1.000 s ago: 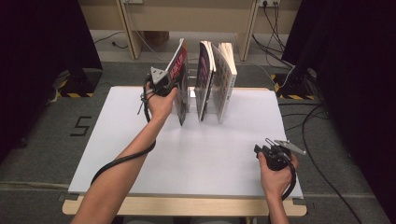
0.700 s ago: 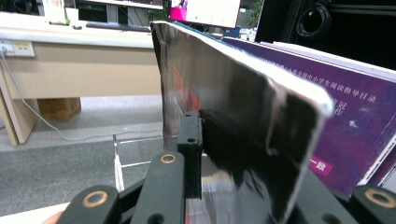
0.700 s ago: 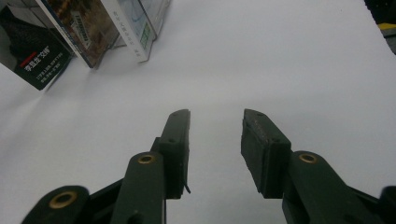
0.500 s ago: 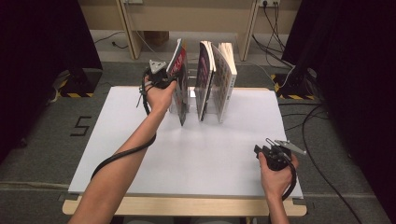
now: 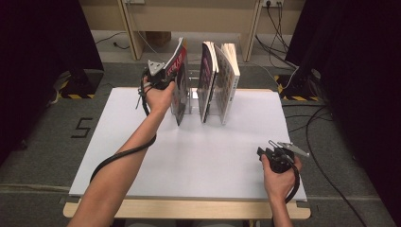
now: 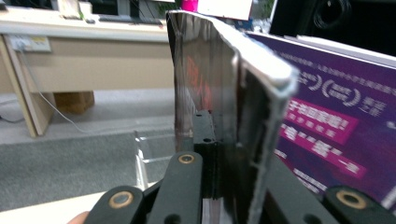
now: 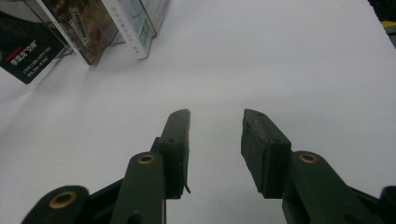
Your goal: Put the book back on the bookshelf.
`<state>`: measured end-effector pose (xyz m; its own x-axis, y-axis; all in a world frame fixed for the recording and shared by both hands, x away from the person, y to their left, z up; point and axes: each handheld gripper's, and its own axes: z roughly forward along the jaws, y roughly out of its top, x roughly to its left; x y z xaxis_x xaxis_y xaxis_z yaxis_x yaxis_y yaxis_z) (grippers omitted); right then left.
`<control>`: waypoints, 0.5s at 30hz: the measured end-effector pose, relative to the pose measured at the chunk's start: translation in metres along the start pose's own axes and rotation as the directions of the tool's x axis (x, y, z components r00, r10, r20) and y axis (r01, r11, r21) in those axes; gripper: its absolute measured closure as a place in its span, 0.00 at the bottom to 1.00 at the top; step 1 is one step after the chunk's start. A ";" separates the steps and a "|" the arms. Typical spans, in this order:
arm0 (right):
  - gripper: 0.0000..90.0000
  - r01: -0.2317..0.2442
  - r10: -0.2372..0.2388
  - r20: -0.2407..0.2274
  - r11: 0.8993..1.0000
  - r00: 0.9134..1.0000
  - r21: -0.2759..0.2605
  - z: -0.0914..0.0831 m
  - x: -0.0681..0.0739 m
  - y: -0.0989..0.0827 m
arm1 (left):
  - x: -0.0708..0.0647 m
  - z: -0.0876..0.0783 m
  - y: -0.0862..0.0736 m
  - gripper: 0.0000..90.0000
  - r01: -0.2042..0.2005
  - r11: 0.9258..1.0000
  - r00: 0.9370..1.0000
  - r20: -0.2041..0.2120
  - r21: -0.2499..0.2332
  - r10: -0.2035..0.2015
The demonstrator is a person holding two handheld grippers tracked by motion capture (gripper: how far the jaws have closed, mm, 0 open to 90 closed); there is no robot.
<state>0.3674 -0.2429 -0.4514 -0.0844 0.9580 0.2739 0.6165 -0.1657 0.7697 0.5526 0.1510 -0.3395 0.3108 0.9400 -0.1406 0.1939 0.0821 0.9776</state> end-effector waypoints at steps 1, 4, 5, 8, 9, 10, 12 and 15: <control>0.69 -0.002 0.002 0.001 1.000 1.000 0.002 0.000 0.000 0.000 | 0.001 0.000 -0.001 0.96 0.007 1.000 1.000 -0.001 -0.010 -0.007; 0.69 -0.003 0.003 0.003 1.000 1.000 0.003 0.000 0.000 0.000 | 0.006 0.000 -0.006 0.96 0.014 1.000 1.000 -0.021 -0.024 -0.015; 0.69 -0.003 0.003 0.002 1.000 1.000 0.004 0.001 0.000 0.000 | 0.008 0.000 -0.007 0.96 0.004 1.000 1.000 -0.031 -0.029 -0.005; 0.69 0.003 -0.003 -0.001 1.000 1.000 0.007 0.001 0.001 -0.001 | 0.011 -0.001 -0.006 0.96 -0.004 1.000 0.999 -0.043 -0.015 0.004; 0.69 -0.001 0.001 0.001 1.000 1.000 0.008 0.001 0.001 -0.001 | 0.012 -0.001 -0.006 0.96 -0.013 1.000 0.999 -0.042 -0.010 0.013; 0.69 0.001 -0.001 -0.001 1.000 1.000 0.011 0.001 0.002 -0.001 | 0.012 -0.001 -0.005 0.95 -0.017 1.000 0.999 -0.032 -0.005 0.017; 0.69 0.000 0.000 -0.001 1.000 1.000 0.012 0.002 0.003 -0.001 | 0.012 -0.001 -0.004 0.95 -0.021 1.000 0.999 -0.032 0.005 0.022; 0.69 0.004 -0.004 0.000 1.000 1.000 0.008 0.001 0.004 -0.001 | 0.013 0.000 -0.003 0.92 -0.011 1.000 0.999 -0.041 0.017 0.012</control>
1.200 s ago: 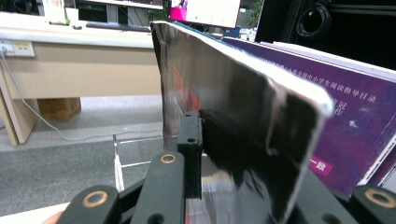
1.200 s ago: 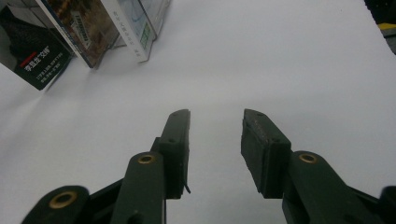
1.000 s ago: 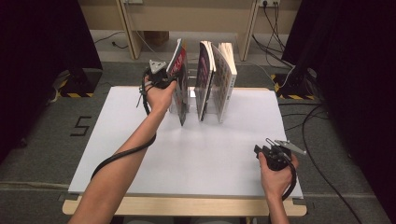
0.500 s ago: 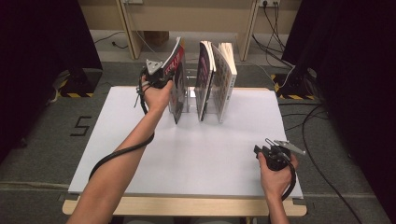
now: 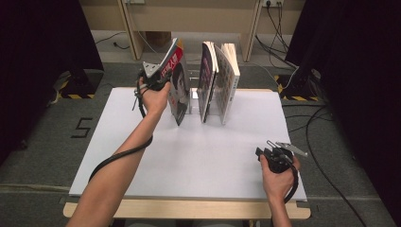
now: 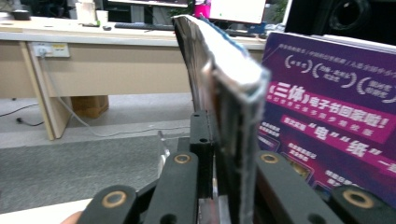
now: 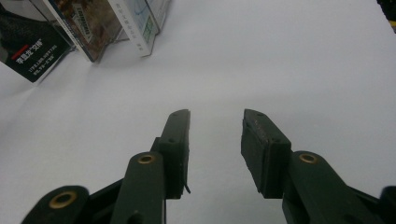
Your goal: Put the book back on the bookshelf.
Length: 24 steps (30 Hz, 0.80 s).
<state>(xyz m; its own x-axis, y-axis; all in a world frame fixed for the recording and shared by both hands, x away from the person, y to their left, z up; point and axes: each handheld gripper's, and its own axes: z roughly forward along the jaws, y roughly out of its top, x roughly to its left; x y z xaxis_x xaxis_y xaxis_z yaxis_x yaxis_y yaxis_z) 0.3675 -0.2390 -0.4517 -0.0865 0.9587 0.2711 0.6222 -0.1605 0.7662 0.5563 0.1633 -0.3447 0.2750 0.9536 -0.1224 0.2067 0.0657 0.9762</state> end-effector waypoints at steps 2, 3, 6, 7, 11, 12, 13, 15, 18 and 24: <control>0.69 0.001 -0.001 -0.003 1.000 1.000 -0.003 0.000 -0.001 0.000 | 0.001 0.000 0.000 0.88 0.011 1.000 1.000 0.002 0.002 -0.011; 0.69 -0.007 0.007 -0.003 1.000 1.000 -0.001 -0.001 -0.001 0.000 | 0.001 0.000 0.000 0.87 0.011 1.000 1.000 0.002 0.002 -0.011; 0.69 0.002 -0.002 0.002 1.000 1.000 0.002 0.000 -0.002 0.000 | 0.004 0.000 -0.001 0.85 0.024 1.000 1.000 0.005 0.002 -0.024; 0.69 -0.003 0.003 -0.002 1.000 1.000 0.003 0.000 -0.002 0.000 | 0.004 -0.001 -0.001 0.84 0.029 1.000 1.000 0.006 0.004 -0.029; 0.69 -0.005 0.005 -0.003 1.000 1.000 -0.002 0.000 -0.001 0.000 | 0.006 -0.002 -0.003 0.79 0.045 0.999 0.999 0.009 0.003 -0.045; 0.69 -0.005 0.005 -0.002 1.000 1.000 -0.002 0.000 -0.001 0.000 | 0.007 -0.003 -0.004 0.79 0.051 0.999 0.999 0.011 0.003 -0.051; 0.69 -0.005 0.005 -0.001 1.000 1.000 -0.002 0.000 -0.001 0.000 | 0.008 -0.004 -0.005 0.78 0.055 0.999 0.998 0.014 0.004 -0.055; 0.69 -0.001 0.001 -0.001 1.000 1.000 -0.002 0.000 -0.001 0.000 | 0.009 -0.006 -0.006 0.77 0.059 0.998 0.998 0.018 0.009 -0.059; 0.69 0.002 -0.002 0.002 1.000 1.000 0.001 0.000 0.000 0.000 | 0.012 -0.007 -0.008 0.76 0.068 0.998 0.997 0.020 0.015 -0.068; 0.69 0.003 -0.003 0.000 1.000 1.000 0.004 0.001 0.000 -0.001 | 0.015 -0.009 -0.019 0.77 0.077 0.996 0.997 0.029 0.041 -0.078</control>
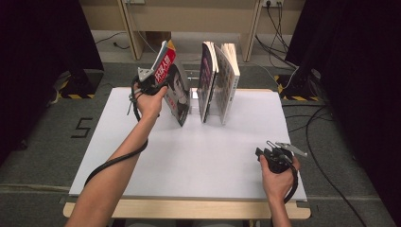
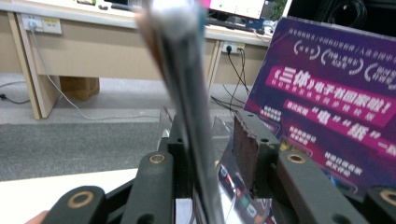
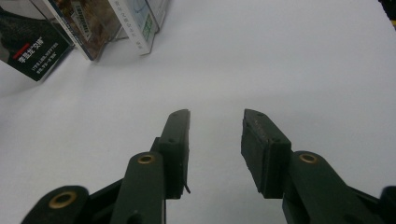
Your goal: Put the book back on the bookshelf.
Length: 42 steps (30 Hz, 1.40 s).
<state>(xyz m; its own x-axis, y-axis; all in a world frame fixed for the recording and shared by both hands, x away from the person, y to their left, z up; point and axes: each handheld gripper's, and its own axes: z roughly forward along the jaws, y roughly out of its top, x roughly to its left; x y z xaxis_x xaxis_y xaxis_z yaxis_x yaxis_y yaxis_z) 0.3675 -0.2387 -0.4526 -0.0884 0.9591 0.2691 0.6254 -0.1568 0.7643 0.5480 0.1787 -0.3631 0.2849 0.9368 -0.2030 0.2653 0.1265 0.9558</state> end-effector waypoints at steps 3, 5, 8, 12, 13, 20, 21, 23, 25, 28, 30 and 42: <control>0.69 -0.004 0.004 0.001 1.000 1.000 0.001 0.000 0.000 0.000 | 0.001 0.000 -0.006 0.85 -0.008 1.000 1.000 0.000 0.029 0.008; 0.69 -0.001 0.001 -0.001 1.000 1.000 0.003 0.000 0.000 0.000 | 0.001 0.001 -0.009 0.90 0.001 0.999 1.000 0.000 0.034 -0.001; 0.69 -0.006 0.006 -0.001 1.000 1.000 0.005 0.000 0.001 -0.001 | 0.000 0.002 -0.005 0.95 0.017 0.999 1.000 0.016 0.045 -0.018; 0.69 -0.005 0.005 -0.001 1.000 1.000 0.005 0.000 0.000 -0.001 | -0.003 0.006 0.003 0.96 -0.006 0.998 1.000 0.021 0.059 0.004; 0.69 -0.004 0.004 -0.001 1.000 1.000 0.004 0.000 0.000 -0.001 | -0.003 0.006 0.005 0.96 -0.009 0.998 1.000 0.019 0.062 0.008; 0.69 -0.010 0.010 0.003 1.000 1.000 0.002 0.000 -0.001 -0.001 | 0.003 0.006 0.009 0.96 -0.048 0.996 0.999 -0.005 0.079 0.049; 0.69 -0.013 0.013 0.003 1.000 1.000 0.008 0.000 -0.001 -0.001 | 0.004 0.006 0.008 0.96 -0.066 0.995 0.998 -0.011 0.079 0.067; 0.69 -0.002 0.002 0.002 1.000 1.000 0.005 0.000 -0.001 -0.001 | 0.004 0.006 0.007 0.96 -0.075 0.994 0.997 -0.012 0.078 0.076; 0.69 -0.002 0.002 0.002 1.000 1.000 0.005 0.000 -0.001 -0.001 | 0.006 0.005 0.008 0.96 -0.082 0.993 0.996 -0.014 0.085 0.084; 0.69 -0.001 0.001 0.004 1.000 1.000 0.003 0.000 0.000 -0.001 | 0.007 0.005 0.010 0.95 -0.096 0.991 0.995 -0.019 0.094 0.098; 0.69 -0.005 0.005 0.005 1.000 1.000 0.004 0.001 0.000 -0.001 | 0.007 0.005 0.010 0.95 -0.086 0.992 0.996 -0.020 0.094 0.089; 0.69 0.000 0.000 0.004 1.000 1.000 0.006 0.001 0.001 -0.001 | 0.012 0.004 0.004 0.90 -0.102 0.990 0.994 -0.026 0.093 0.105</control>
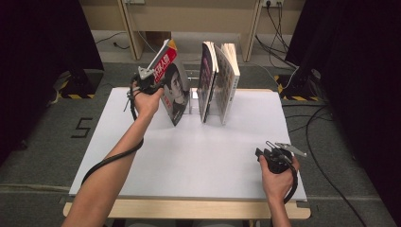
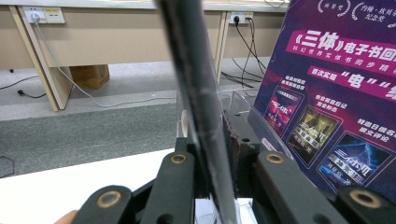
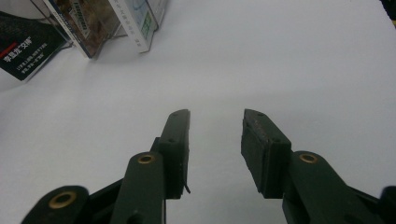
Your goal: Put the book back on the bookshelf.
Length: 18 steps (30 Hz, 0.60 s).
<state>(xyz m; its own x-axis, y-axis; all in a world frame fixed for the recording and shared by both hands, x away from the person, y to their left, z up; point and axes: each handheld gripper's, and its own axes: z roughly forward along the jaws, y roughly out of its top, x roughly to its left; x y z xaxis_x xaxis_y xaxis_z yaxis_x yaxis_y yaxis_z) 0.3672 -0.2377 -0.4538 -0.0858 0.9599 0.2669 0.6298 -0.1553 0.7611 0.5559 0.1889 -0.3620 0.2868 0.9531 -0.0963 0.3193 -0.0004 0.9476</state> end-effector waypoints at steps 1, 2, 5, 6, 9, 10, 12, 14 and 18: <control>0.69 0.002 -0.002 0.001 1.000 1.000 0.001 0.000 0.000 0.000 | 0.000 0.000 -0.001 0.89 0.001 1.000 1.000 0.001 -0.001 -0.001; 0.69 0.002 -0.002 0.001 1.000 1.000 0.000 0.000 0.000 0.000 | 0.001 0.000 -0.001 0.89 0.007 1.000 1.000 0.003 -0.002 -0.007; 0.69 -0.002 0.002 0.001 1.000 1.000 0.001 0.001 0.001 -0.001 | 0.002 0.000 -0.003 0.88 0.020 1.000 1.000 0.004 -0.004 -0.020; 0.69 0.003 -0.003 -0.001 1.000 1.000 0.004 0.001 0.000 -0.001 | 0.002 -0.001 -0.003 0.87 0.024 1.000 1.000 0.006 -0.004 -0.024; 0.69 0.001 -0.001 -0.001 1.000 1.000 0.005 0.001 0.000 -0.001 | 0.002 -0.001 -0.005 0.86 0.038 0.999 0.999 0.012 -0.006 -0.038; 0.69 0.001 -0.001 -0.001 1.000 1.000 0.003 0.001 0.000 -0.001 | 0.002 -0.001 -0.006 0.85 0.038 0.999 0.999 0.011 -0.005 -0.038; 0.69 -0.002 0.002 0.000 1.000 1.000 0.002 0.001 0.001 -0.001 | 0.002 -0.002 -0.007 0.85 0.049 0.999 0.999 0.014 -0.004 -0.049; 0.69 -0.002 0.002 0.000 1.000 1.000 0.002 0.000 0.001 0.000 | 0.003 -0.002 -0.008 0.87 0.060 0.998 0.998 0.017 -0.002 -0.060; 0.69 0.000 0.000 0.000 1.000 1.000 0.007 0.001 0.001 -0.001 | 0.001 -0.002 -0.003 0.93 0.057 0.998 0.998 0.027 0.008 -0.057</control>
<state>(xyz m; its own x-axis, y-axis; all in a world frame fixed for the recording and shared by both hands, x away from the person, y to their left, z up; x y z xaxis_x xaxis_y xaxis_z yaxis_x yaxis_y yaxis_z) 0.3674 -0.2366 -0.4546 -0.0862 0.9598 0.2671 0.6349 -0.1537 0.7571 0.5537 0.1907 -0.3647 0.2924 0.9431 -0.1580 0.3422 0.0511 0.9383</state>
